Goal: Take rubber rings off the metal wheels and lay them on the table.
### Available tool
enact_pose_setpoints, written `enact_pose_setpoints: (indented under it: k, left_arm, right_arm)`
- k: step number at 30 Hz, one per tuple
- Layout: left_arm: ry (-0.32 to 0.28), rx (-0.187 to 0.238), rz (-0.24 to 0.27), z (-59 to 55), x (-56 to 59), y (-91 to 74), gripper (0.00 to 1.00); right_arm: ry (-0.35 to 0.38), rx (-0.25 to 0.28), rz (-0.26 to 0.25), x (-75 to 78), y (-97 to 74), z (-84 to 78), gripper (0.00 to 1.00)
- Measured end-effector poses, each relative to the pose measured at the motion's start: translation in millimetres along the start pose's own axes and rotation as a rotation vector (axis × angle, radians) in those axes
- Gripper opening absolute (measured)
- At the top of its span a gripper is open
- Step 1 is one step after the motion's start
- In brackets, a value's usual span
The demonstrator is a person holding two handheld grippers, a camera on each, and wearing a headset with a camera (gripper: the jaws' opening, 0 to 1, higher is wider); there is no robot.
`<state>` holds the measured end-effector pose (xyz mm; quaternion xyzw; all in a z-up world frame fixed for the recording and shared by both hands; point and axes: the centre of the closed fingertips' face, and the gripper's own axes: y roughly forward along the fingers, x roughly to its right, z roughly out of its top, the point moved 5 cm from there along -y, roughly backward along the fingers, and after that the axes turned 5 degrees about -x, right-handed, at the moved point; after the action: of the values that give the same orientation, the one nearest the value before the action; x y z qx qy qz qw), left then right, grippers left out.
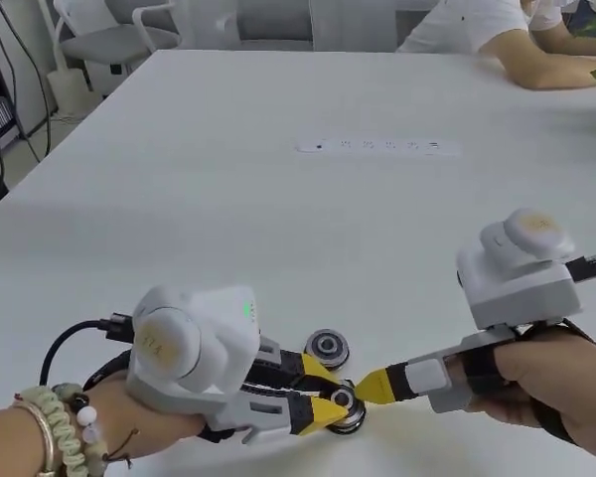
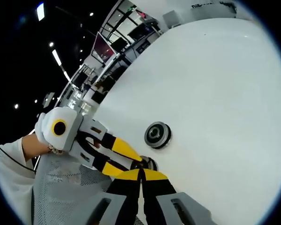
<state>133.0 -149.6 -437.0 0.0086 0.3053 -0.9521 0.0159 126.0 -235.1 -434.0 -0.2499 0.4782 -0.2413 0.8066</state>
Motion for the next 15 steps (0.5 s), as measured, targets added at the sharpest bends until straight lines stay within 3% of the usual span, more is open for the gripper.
enact_pose_setpoints:
  k: [8, 9, 10, 11, 12, 13, 15]
  left_arm:
    - [0.0, 0.0, 0.001, 0.0, -0.1, -0.2, 0.07]
    - [0.0, 0.0, 0.001, 0.0, -0.1, -0.3, 0.07]
    - [-0.001, 0.001, 0.001, 0.0, 0.0, -0.3, 0.07]
    - [-0.003, 0.001, 0.004, -0.1, -0.3, -0.4, 0.07]
    - [-0.001, 0.001, 0.003, -0.1, -0.2, -0.4, 0.07]
    - [0.0, 0.0, 0.003, -0.1, -0.2, -0.4, 0.07]
    - [0.002, -0.001, 0.004, -0.1, -0.1, -0.4, 0.07]
  right_arm:
    - [0.004, 0.014, 0.057, -9.5, 1.6, 2.7, 0.0]
    - [0.027, 0.071, 0.16, -22.6, 1.0, 11.0, 0.0]
    - [0.076, 0.095, 0.201, -27.9, -1.7, 15.2, 0.0]
    - [0.053, 0.034, 0.1, -18.7, -1.3, 8.5, 0.0]
    - [-0.057, 0.047, 0.053, -16.1, 1.4, 9.8, 0.0]
    - [-0.039, 0.006, 0.056, -17.8, 1.4, 5.5, 0.0]
    - [-0.018, 0.016, 0.064, -20.1, 2.8, 3.9, 0.0]
